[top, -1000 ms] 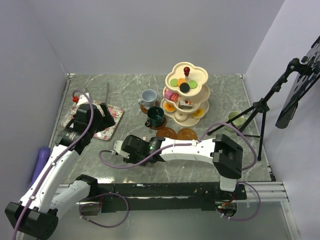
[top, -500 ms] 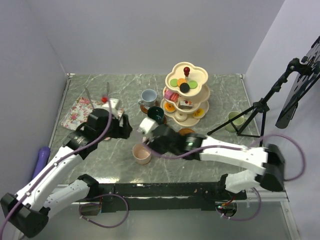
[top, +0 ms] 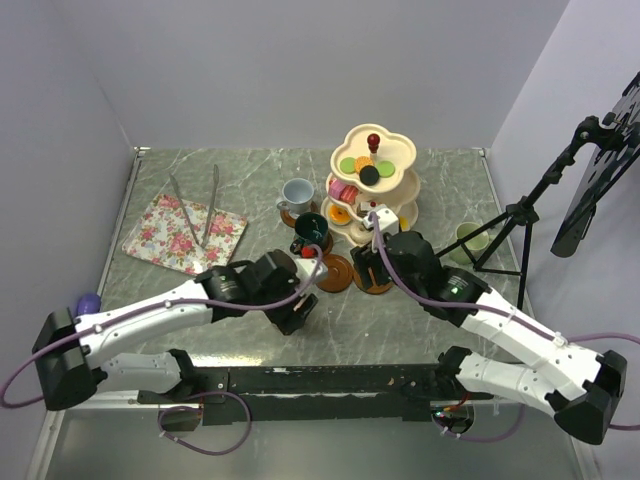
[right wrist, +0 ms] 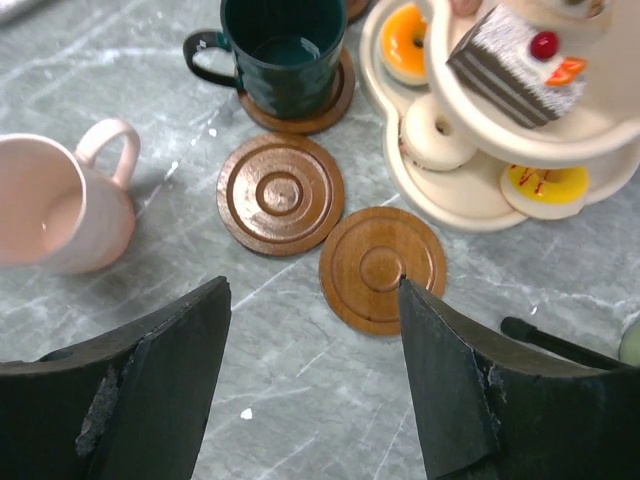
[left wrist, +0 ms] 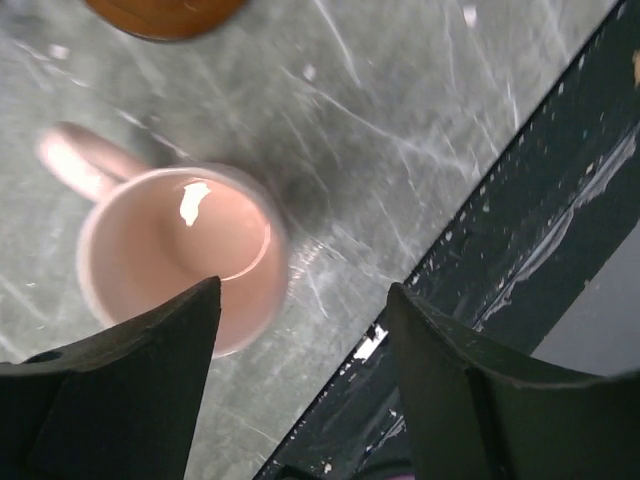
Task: Serve the afternoon tea
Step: Pick up the cup at the center of the board.
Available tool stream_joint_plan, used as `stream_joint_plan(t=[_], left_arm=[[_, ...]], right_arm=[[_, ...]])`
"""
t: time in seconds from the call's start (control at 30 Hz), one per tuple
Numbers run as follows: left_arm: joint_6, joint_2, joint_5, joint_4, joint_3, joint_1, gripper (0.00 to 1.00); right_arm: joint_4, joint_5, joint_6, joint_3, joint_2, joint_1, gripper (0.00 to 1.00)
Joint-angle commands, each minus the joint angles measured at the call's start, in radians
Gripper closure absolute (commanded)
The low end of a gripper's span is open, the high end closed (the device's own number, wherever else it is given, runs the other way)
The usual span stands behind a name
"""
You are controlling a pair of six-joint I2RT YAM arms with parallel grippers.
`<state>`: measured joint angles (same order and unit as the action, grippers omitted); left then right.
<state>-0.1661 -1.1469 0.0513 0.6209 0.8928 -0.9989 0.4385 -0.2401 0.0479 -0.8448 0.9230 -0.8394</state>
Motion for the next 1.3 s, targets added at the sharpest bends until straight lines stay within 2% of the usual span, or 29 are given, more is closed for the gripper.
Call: stream_joint_plan(t=[0.0, 0.13, 0.2, 0.27, 0.37, 0.4, 0.57, 0.67, 0.87, 1.1, 1.27], left_arm=[[0.011, -0.074, -0.033, 0.026, 0.029, -0.037, 0.31], [-0.012, -0.197, -0.004, 0.053, 0.051, -0.043, 0.38], [-0.027, -0.252, -0.001, 0.051, 0.055, -0.047, 0.44], [-0.061, -0.302, -0.013, 0.048, 0.067, -0.050, 0.61], [-0.140, -0.352, -0.048, 0.062, 0.107, -0.049, 0.95], [-0.179, -0.362, -0.048, 0.080, 0.127, -0.049, 0.99], [-0.474, -0.421, -0.261, 0.250, 0.257, -0.018, 0.99], [-0.656, -0.421, -0.312, 0.310, 0.279, 0.060, 0.99], [-0.887, -0.349, -0.286, 0.200, 0.242, 0.236, 0.99], [-1.128, -0.341, -0.307, 0.093, 0.190, 0.384, 0.86], [-1.141, -0.370, -0.321, 0.053, 0.219, 0.450, 0.73]], right_arm=[[-0.041, 0.038, 0.017, 0.012, -0.053, 0.026, 0.25], [-0.043, 0.047, 0.026, 0.021, -0.072, 0.036, 0.25], [-0.046, 0.053, 0.026, 0.027, -0.079, 0.039, 0.25], [-0.046, 0.059, 0.018, 0.030, -0.088, 0.042, 0.25], [-0.046, 0.064, -0.003, 0.032, -0.095, 0.049, 0.25], [-0.049, 0.068, -0.011, 0.032, -0.098, 0.052, 0.25], [-0.076, 0.070, -0.025, 0.036, -0.095, 0.059, 0.25], [-0.089, 0.068, -0.013, 0.042, -0.092, 0.062, 0.25], [-0.089, 0.068, -0.013, 0.059, -0.095, 0.062, 0.25], [-0.086, 0.056, -0.016, 0.053, -0.087, 0.062, 0.25], [-0.089, 0.050, -0.017, 0.056, -0.079, 0.062, 0.25]])
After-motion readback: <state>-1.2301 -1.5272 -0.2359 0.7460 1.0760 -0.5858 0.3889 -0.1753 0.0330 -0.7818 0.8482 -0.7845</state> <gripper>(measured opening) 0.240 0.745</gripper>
